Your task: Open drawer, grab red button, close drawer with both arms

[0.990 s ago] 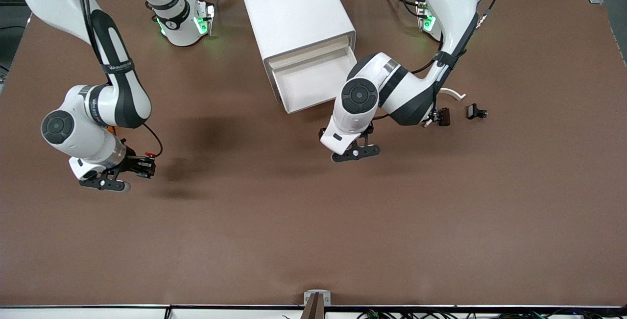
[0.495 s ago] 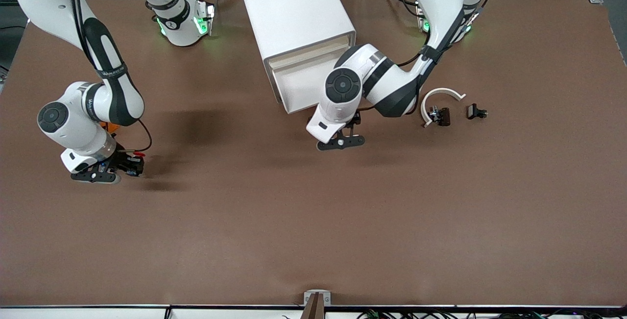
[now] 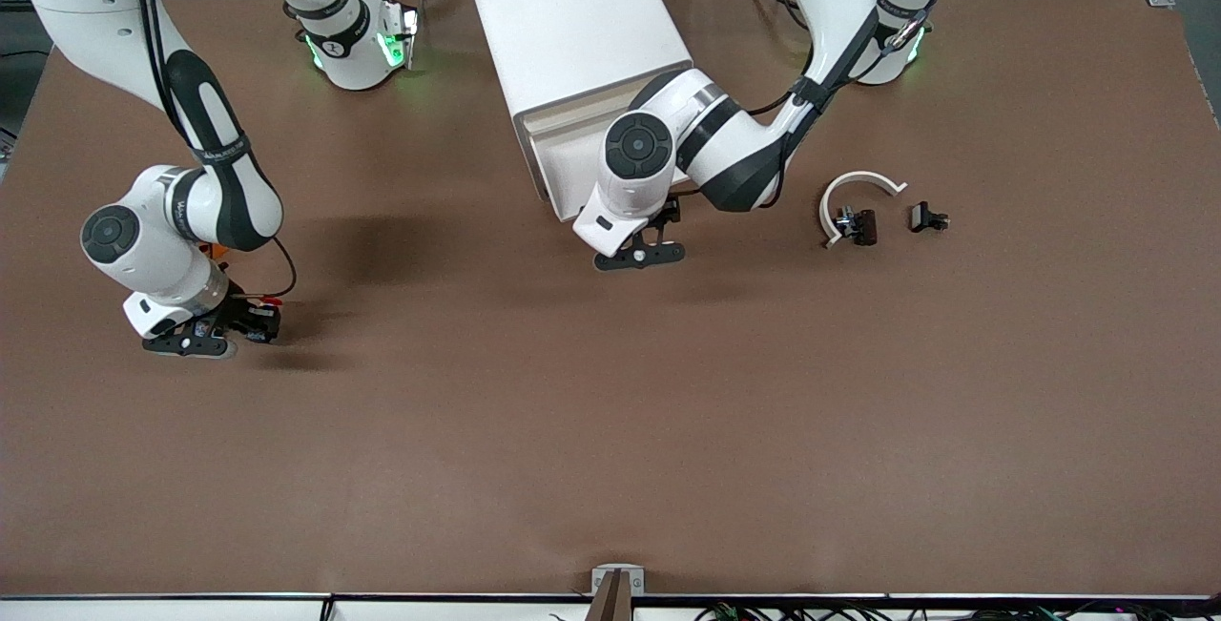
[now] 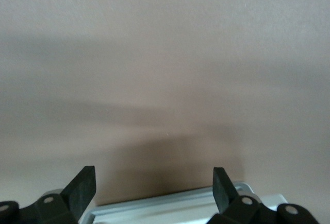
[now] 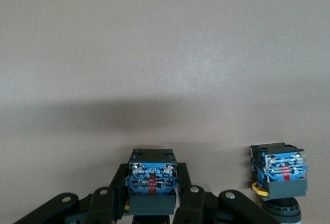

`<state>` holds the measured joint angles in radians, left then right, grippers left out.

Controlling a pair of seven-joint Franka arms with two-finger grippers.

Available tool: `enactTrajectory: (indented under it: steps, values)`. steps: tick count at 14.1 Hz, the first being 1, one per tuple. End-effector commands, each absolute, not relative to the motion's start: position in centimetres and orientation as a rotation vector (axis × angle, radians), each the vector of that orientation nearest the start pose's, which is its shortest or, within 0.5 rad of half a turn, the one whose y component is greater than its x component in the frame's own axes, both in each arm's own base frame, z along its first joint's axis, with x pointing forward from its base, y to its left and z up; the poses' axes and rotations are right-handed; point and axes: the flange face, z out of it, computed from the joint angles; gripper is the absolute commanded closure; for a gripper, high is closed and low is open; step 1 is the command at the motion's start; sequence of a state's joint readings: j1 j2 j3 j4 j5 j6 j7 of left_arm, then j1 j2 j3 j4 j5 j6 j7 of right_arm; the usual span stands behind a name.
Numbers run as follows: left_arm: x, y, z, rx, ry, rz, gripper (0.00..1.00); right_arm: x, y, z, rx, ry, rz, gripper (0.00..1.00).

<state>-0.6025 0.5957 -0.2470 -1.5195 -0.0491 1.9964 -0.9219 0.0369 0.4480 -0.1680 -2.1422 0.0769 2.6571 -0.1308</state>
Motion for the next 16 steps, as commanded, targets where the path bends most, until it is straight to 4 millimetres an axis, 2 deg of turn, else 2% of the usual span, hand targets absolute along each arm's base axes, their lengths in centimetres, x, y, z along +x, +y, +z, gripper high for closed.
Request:
enactTrajectory:
  steps: [1, 7, 9, 10, 11, 14, 16]
  values:
    - [46.2, -51.0, 31.6, -3.164, -0.216, 0.356, 0.00, 56.7, -8.9, 19.5, -3.180, 0.027, -0.097, 1.00]
    - [44.2, -52.5, 30.8, -3.160, -0.223, 0.421, 0.00, 56.2, -9.4, 18.6, -3.181, -0.038, -0.070, 1.00]
    - [42.9, -53.1, 30.3, -3.153, -0.226, 0.460, 0.00, 56.2, -9.3, 18.5, -3.180, -0.036, -0.061, 1.00]
    - [42.5, -53.2, 30.1, -3.147, -0.228, 0.474, 0.00, 56.1, -9.3, 18.5, -3.179, -0.029, -0.059, 0.67]
    - [41.9, -53.3, 29.8, -3.140, -0.220, 0.484, 0.00, 56.2, -9.4, 18.5, -3.179, -0.015, -0.064, 0.01]
    - [40.4, -54.0, 29.4, -3.131, -0.237, 0.541, 0.00, 56.8, -9.2, 19.4, -3.178, -0.016, -0.086, 0.00]
    - [39.9, -54.4, 29.5, -3.133, -0.271, 0.575, 0.00, 58.0, -8.9, 21.5, -3.163, -0.025, -0.019, 0.00]
